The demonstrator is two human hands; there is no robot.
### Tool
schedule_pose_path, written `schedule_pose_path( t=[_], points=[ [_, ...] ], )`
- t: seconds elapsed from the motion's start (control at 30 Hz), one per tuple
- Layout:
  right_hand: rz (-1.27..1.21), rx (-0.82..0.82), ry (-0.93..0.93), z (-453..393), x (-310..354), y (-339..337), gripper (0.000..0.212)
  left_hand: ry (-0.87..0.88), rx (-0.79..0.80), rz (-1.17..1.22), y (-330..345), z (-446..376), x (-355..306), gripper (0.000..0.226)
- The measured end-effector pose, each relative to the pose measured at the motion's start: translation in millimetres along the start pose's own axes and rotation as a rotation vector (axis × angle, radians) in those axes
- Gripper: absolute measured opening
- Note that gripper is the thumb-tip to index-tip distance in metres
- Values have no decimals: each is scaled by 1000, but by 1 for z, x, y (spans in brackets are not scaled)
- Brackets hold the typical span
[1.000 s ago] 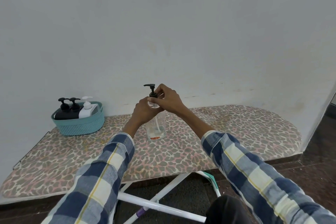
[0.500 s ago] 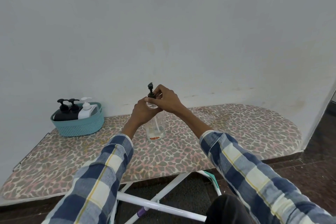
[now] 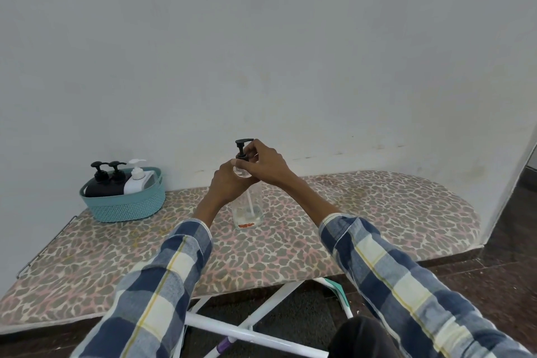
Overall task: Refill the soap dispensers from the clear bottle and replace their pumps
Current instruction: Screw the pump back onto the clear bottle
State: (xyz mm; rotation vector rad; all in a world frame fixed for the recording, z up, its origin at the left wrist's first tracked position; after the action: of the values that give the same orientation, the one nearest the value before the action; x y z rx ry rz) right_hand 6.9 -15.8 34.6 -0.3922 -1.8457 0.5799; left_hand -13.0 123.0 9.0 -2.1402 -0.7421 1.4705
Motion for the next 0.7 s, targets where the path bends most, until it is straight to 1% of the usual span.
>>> schedule_pose_path(
  t=[0.1,0.2,0.33,0.4,0.53,0.63,0.7],
  points=[
    [-39,51,-8,1,-2,-4,31,14,-5,-9,0,-1,-1,56],
    [-46,41,-4,1,-4,-6,26,17,1,-5,1,-1,-2,59],
    [-32,-5,14,1,-4,-3,35,24,1,0,1,1,-3,54],
    [-31,4,0,2,-2,-3,37,17,-9,-2,0,1,-2,53],
    [-108,69,-29,4,-4,-6,27,28,-17,-5,0,1,-2,57],
    [-100,11,-8,5,-6,-4,19,22,-8,-22,2,0,-3,57],
    [-64,-49,4,5,-4,1,24,18,-5,-24,2,0,-2,52]
  ],
)
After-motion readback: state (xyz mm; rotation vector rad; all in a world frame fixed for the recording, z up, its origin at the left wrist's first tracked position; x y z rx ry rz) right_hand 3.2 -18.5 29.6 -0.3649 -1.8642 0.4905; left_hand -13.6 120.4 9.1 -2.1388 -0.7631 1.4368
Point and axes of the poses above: each hand's wrist, its own z-axis away from the middle knuckle, its own y-axis out of the palm, x = y × z, the point moved 3 cm from there along -z, towards the middle knuckle, and after that the axes turned 5 degrees about y, right-handed, at the moved point
